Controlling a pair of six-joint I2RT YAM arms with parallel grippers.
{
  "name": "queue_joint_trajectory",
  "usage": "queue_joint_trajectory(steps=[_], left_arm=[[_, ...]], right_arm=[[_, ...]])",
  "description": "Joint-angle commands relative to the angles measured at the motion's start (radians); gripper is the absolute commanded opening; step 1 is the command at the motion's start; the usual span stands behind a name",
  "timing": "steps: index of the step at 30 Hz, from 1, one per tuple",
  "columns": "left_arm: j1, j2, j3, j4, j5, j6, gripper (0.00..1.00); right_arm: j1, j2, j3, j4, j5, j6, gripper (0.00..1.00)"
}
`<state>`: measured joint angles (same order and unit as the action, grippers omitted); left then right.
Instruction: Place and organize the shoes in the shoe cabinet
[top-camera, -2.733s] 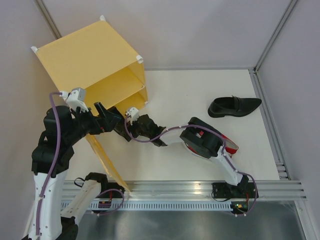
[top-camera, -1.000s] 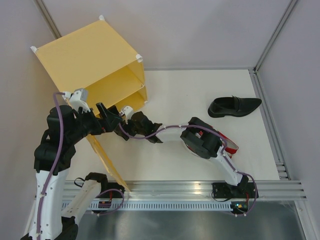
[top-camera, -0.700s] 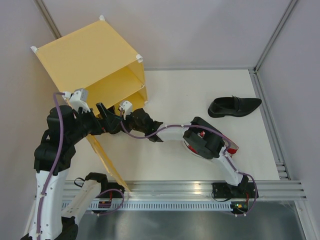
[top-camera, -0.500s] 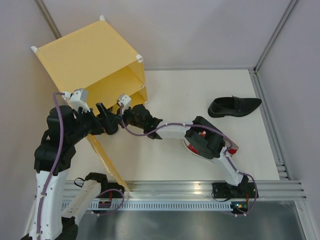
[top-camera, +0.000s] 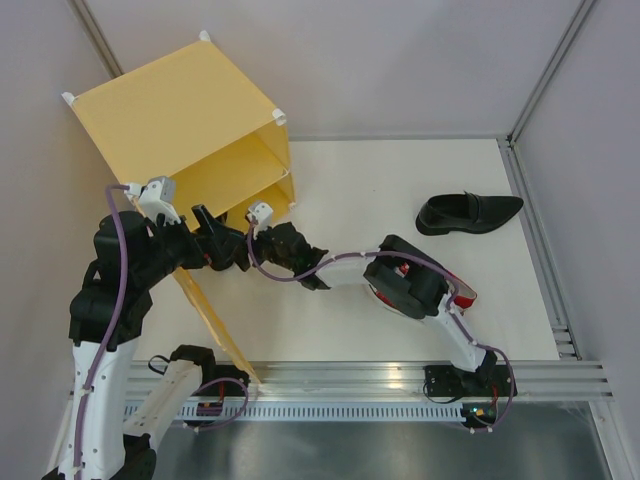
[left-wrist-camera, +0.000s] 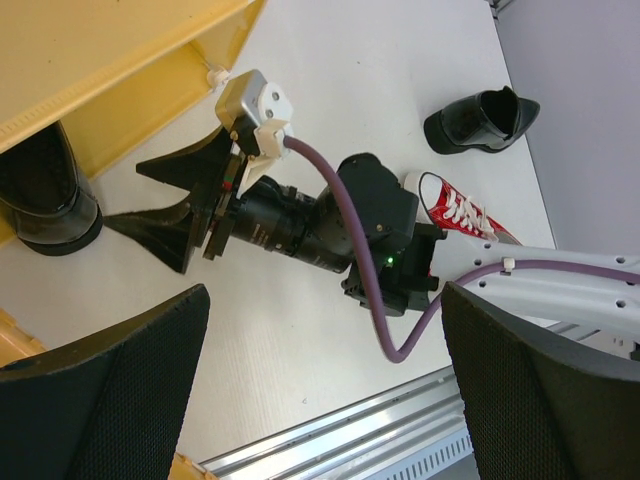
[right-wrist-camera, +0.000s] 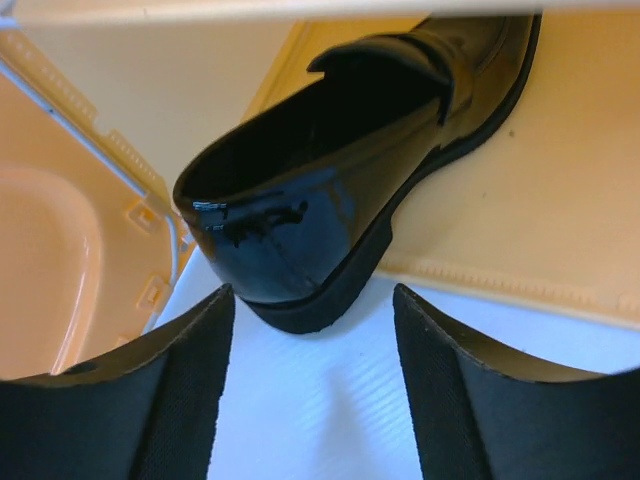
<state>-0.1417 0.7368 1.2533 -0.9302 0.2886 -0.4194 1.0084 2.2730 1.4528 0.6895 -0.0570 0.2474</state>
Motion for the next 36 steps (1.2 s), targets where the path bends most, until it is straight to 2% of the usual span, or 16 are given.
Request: queue_joint_trajectory(steps=[1,2,4,6,10,17,22,27,30,31,33,34,36], left_arm=[[0.004,-0.007,-0.011,0.004,-0.028,0.018,0.99],[0.004,-0.008,-0.011,0.007,-0.026,0.014,0.99],[0.004,-0.008,-0.011,0.007,-0.025,0.014,0.99],[0.004,-0.007,-0.008,0.007,-0.023,0.013,0.99],[0.004,-0.008,-0.005,0.007,-0.026,0.013,0.99],[0.004,-0.005,-0.008,0.011,-0.02,0.01,1.0],[0.004,-0.008,-0.006,0.013,-0.022,0.008,1.0],[0.004,-0.016,-0.009,0.013,-0.029,0.01,1.0],[0.004,-0.016,-0.011,0.013,-0.026,0.01,1.0],[0.004,-0.014,-0.011,0.014,-0.026,0.01,1.0],[0.004,-0.014,-0.011,0.016,-0.025,0.007,1.0],[0.004,-0.014,-0.011,0.016,-0.025,0.008,1.0],[0.004,-0.016,-0.011,0.017,-0.026,0.008,1.0]], right_arm=[[0.044,-0.02,-0.026,0.123,0.054,0.053,0.72],[0.05,-0.017,-0.032,0.146,0.103,0.059,0.78],[0.067,0.005,-0.025,0.156,0.127,0.073,0.82],[0.079,0.02,-0.003,0.156,0.152,0.076,0.9],[0.091,0.065,0.033,0.147,0.186,0.079,0.98],[0.102,0.146,0.119,0.085,0.247,0.062,0.98],[0.101,0.194,0.181,0.028,0.252,0.046,0.93],[0.081,0.175,0.158,0.022,0.264,0.052,0.83],[0.053,0.149,0.133,0.036,0.26,0.064,0.67],[0.044,0.145,0.13,0.039,0.252,0.075,0.58],[0.022,0.14,0.132,0.041,0.232,0.082,0.47],[0.018,0.138,0.135,0.041,0.227,0.084,0.39],[0.002,0.138,0.136,0.041,0.223,0.084,0.36]])
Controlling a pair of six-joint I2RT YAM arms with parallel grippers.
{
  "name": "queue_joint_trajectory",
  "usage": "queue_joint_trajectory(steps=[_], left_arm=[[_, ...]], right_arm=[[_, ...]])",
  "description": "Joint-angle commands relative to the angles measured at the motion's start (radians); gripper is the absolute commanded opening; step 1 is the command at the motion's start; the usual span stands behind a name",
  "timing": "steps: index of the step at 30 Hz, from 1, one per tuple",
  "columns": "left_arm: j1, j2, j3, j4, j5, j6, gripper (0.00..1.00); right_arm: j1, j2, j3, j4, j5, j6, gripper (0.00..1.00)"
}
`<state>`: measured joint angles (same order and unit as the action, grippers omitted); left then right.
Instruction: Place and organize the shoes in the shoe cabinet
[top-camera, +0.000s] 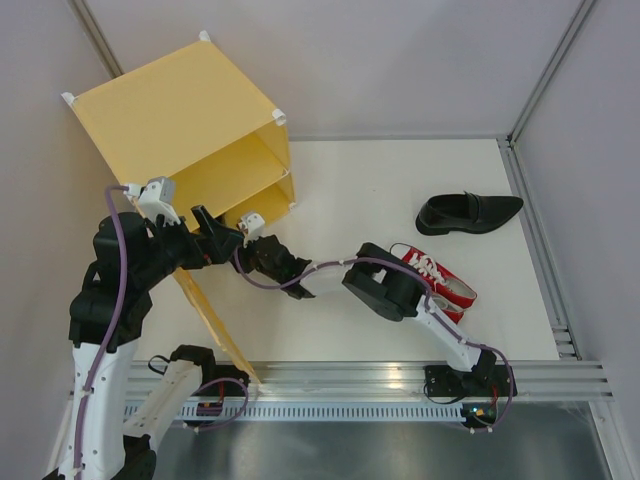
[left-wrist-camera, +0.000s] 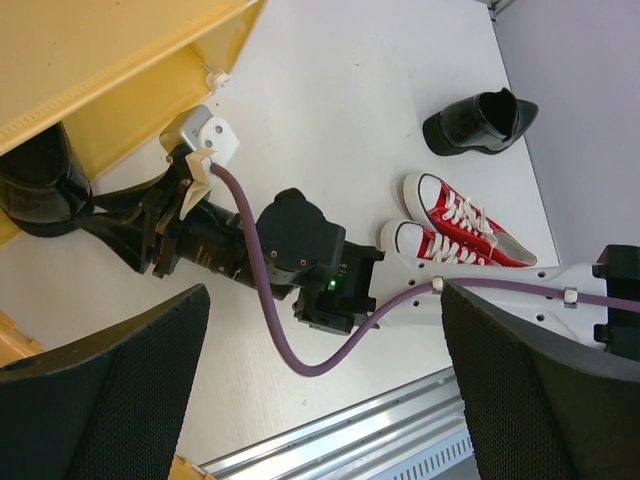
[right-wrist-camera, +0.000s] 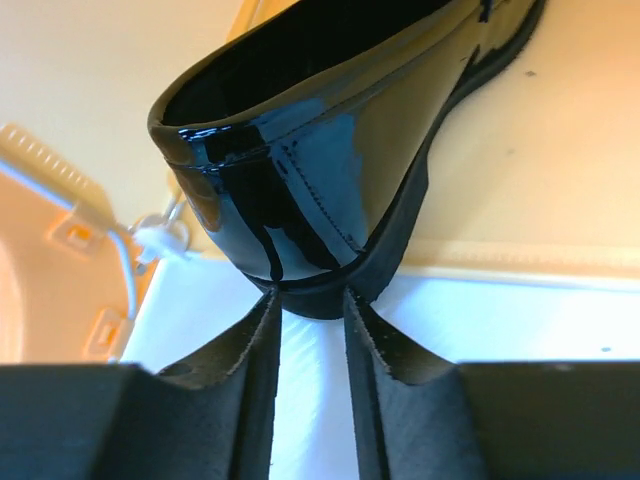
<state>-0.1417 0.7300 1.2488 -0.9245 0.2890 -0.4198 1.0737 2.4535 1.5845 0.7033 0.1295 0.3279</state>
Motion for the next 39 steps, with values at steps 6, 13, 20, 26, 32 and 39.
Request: queue_joint_trajectory(steps=[6,13,20,26,32,39], left_arm=[[0.004,-0.012,-0.011,0.01,-0.033,0.01,1.0],[0.004,-0.012,-0.014,0.009,-0.033,0.01,1.0],[0.004,-0.011,-0.018,0.016,-0.031,0.007,1.0],[0.004,-0.011,-0.02,0.018,-0.024,0.007,1.0],[0.004,-0.017,-0.019,0.019,-0.028,0.007,1.0],[0.004,-0.006,-0.017,0.023,-0.025,0.007,1.0]], right_arm=[[-0.087,-0.047,0.005,0.016,0.053,0.022,0.35],[-0.112,-0.053,-0.003,0.001,0.064,0.045,0.37],[-0.106,-0.088,-0.073,0.054,-0.036,0.056,0.62],[-0.063,-0.068,-0.087,0.094,-0.022,0.048,0.84],[-0.028,-0.015,-0.009,0.084,0.059,0.03,0.97],[-0.02,0.042,0.087,0.03,0.179,-0.003,0.98]])
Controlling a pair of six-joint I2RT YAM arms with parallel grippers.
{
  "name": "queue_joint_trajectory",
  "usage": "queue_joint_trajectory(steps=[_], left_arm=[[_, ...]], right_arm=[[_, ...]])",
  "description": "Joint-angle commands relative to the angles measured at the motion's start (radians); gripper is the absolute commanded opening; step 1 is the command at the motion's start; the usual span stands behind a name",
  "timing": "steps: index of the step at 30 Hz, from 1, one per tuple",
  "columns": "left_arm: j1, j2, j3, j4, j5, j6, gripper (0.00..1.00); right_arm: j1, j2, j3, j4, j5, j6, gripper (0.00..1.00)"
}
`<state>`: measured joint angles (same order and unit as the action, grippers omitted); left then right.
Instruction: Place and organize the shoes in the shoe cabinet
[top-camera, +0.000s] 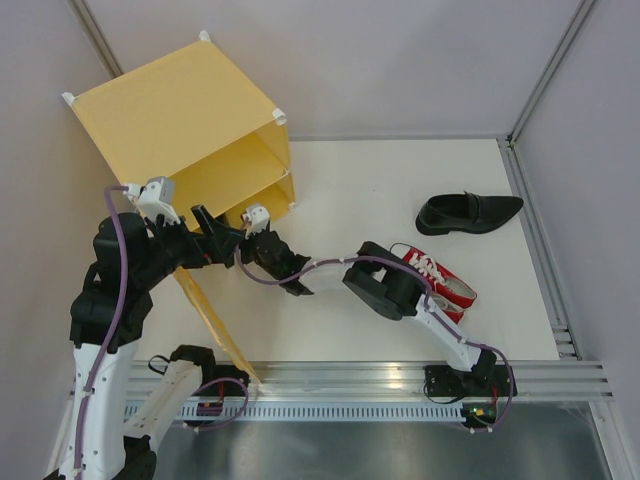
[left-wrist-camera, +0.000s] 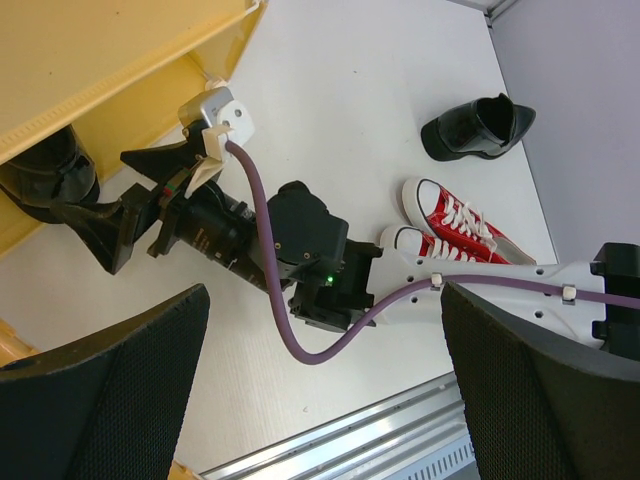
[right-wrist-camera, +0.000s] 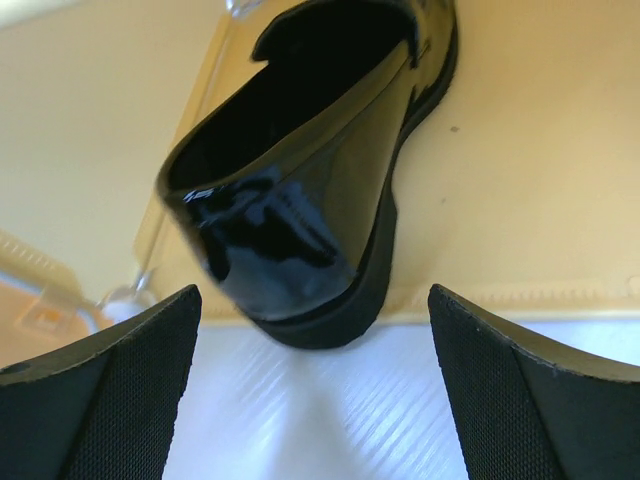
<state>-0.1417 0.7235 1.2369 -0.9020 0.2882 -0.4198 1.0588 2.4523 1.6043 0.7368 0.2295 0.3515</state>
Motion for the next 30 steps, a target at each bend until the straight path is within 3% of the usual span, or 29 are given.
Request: queue_joint_trajectory(steps=[1,6,30], left_arm=[[0.004,0.004,-0.005,0.0,-0.023,0.007,1.0],[0.004,0.004,-0.008,0.002,-0.027,0.007,1.0],[0.004,0.001,-0.02,0.003,-0.032,0.004,1.0]], right_arm=[[-0.005,0.051,0.078,-0.008,0.086,-0.034,0.98],[-0.005,0.094,0.151,-0.074,0.088,-0.045,0.98],[-0.04,0.043,0.16,-0.137,0.166,0.041,0.92]])
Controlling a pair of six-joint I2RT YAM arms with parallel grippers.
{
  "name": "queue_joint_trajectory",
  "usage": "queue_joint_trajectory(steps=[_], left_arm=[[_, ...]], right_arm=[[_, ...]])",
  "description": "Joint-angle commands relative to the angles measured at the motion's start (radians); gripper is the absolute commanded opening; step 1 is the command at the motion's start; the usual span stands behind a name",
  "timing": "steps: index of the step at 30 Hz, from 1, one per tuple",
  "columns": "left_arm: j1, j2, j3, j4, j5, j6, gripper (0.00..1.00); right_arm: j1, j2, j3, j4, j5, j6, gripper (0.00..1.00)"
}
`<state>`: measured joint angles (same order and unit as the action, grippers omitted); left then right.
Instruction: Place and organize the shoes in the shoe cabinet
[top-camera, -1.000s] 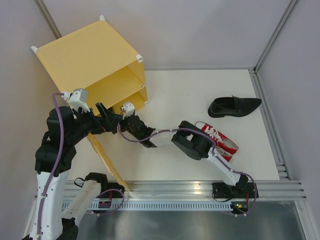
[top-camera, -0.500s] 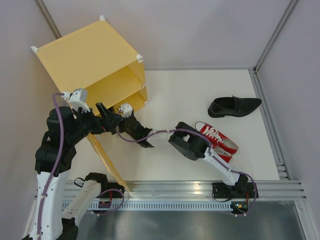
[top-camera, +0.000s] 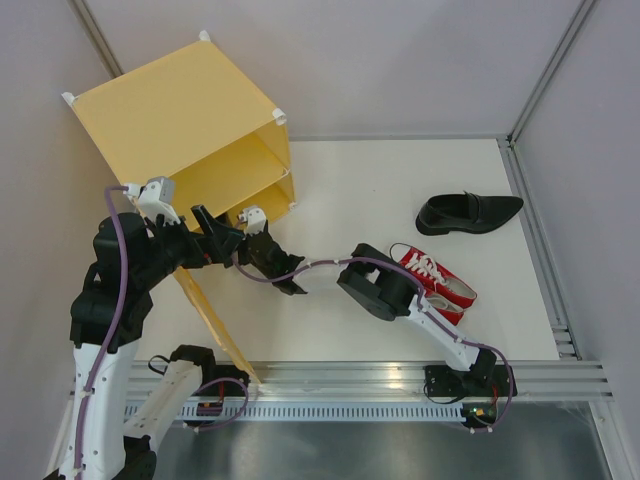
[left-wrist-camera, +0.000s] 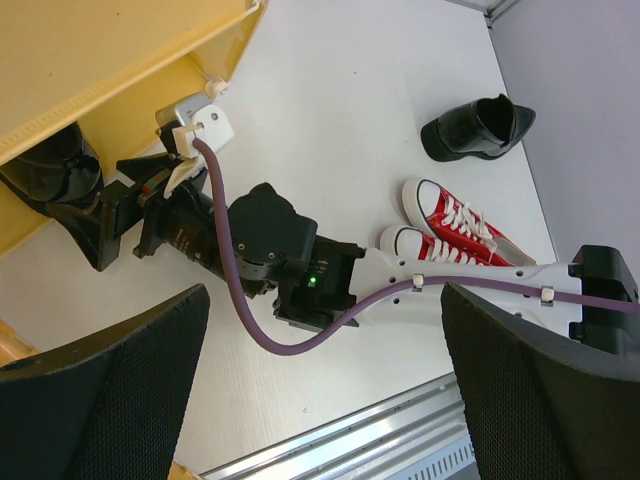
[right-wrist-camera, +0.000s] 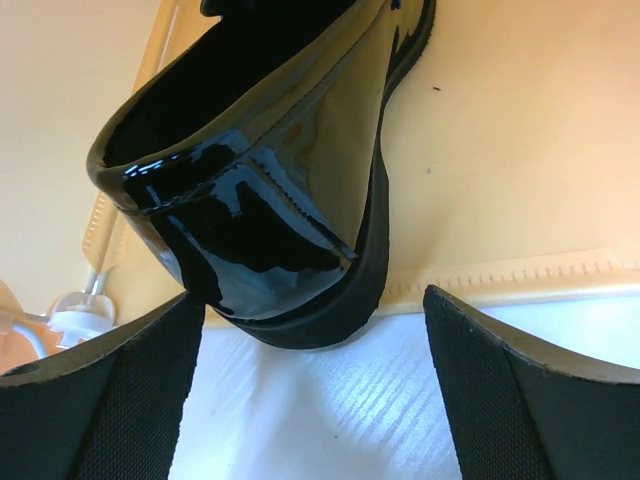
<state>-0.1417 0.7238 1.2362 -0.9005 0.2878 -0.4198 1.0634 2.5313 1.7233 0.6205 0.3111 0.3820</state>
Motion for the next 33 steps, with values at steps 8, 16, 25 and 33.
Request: queue_joint_trajectory(steps=[8,16,25,33], left_arm=[[0.004,-0.003,-0.02,0.003,-0.035,0.009,1.0],[0.004,-0.003,-0.023,0.003,-0.033,0.007,1.0],[0.004,-0.004,-0.02,0.003,-0.035,0.007,1.0],[0.004,-0.007,-0.021,0.002,-0.035,0.012,1.0]], right_arm=[[-0.059,-0.045,0.041,-0.019,0.083,0.021,0.82],[-0.066,-0.037,0.055,-0.019,0.051,0.0,0.81],[-0.079,0.004,0.121,-0.044,0.016,0.005,0.78],[-0.086,0.007,0.125,-0.051,-0.021,0.006,0.8]])
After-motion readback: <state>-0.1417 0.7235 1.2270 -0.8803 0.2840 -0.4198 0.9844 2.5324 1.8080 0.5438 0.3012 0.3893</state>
